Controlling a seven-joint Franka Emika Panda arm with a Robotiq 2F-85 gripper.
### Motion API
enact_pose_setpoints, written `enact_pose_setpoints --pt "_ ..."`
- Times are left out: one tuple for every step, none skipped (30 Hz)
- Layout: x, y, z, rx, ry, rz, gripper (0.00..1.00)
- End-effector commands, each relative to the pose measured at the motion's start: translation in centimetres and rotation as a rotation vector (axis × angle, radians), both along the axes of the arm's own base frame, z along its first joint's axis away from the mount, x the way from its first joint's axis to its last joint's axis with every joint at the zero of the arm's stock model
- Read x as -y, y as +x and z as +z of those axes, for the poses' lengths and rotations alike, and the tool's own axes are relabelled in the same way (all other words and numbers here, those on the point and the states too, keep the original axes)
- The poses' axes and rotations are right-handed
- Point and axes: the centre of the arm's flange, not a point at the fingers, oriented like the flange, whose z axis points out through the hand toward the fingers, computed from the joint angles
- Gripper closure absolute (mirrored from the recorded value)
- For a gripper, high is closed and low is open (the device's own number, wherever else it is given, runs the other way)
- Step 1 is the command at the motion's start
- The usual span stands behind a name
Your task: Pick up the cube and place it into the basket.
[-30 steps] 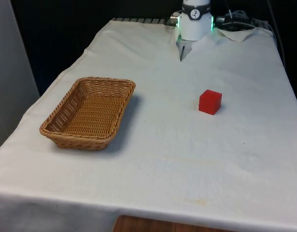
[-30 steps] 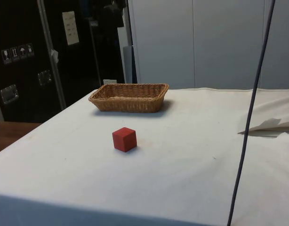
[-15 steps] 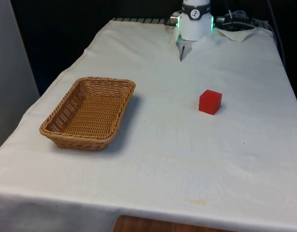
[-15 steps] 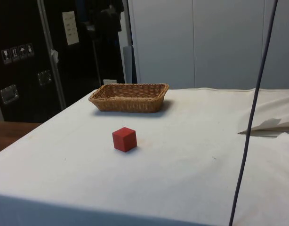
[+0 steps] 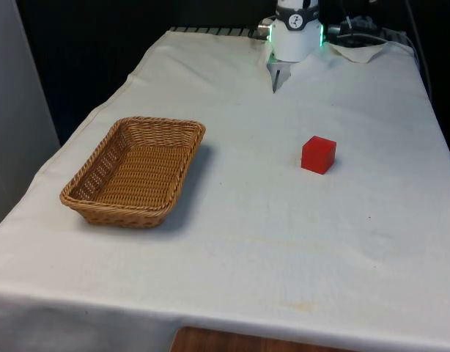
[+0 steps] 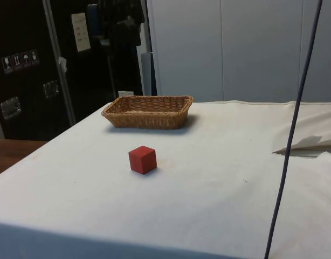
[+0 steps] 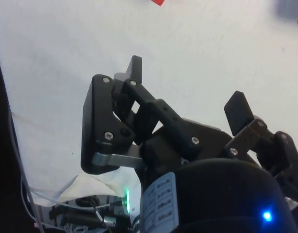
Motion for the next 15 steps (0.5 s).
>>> enact_pose_setpoints --pt "0.0 0.0 -0.1 0.004 0.001 -0.001 0.00" --pt "-0.2 -0.1 -0.4 0.022 0.001 -0.003 0.00" --pt "-0.2 -0.1 -0.5 0.026 0.002 -0.003 0.00" --pt "-0.2 -0.1 -0.7 0.028 0.002 -0.002 0.00" --pt "-0.3 -0.1 -0.9 0.031 0.003 -0.001 0.00" --pt "-0.4 -0.1 -1.0 0.033 0.004 0.000 0.00" --pt "-0.3 -0.1 -1.2 0.037 0.005 -0.001 0.00" --pt "-0.3 -0.1 -1.2 0.037 0.005 0.001 0.00" --pt "-0.3 -0.1 -1.3 0.037 0.005 0.001 0.00" --pt "-0.3 -0.1 -1.4 0.028 0.008 0.004 0.00" --pt "-0.3 -0.2 -1.2 0.037 0.006 0.000 0.00" --pt "-0.3 -0.2 -1.2 0.037 0.006 0.001 0.00" --pt "-0.3 -0.2 -1.3 0.035 0.007 0.001 0.00" --pt "-0.3 -0.2 -1.3 0.033 0.007 0.001 0.00" --pt "-0.4 -0.2 -1.3 0.034 0.006 0.004 0.00"
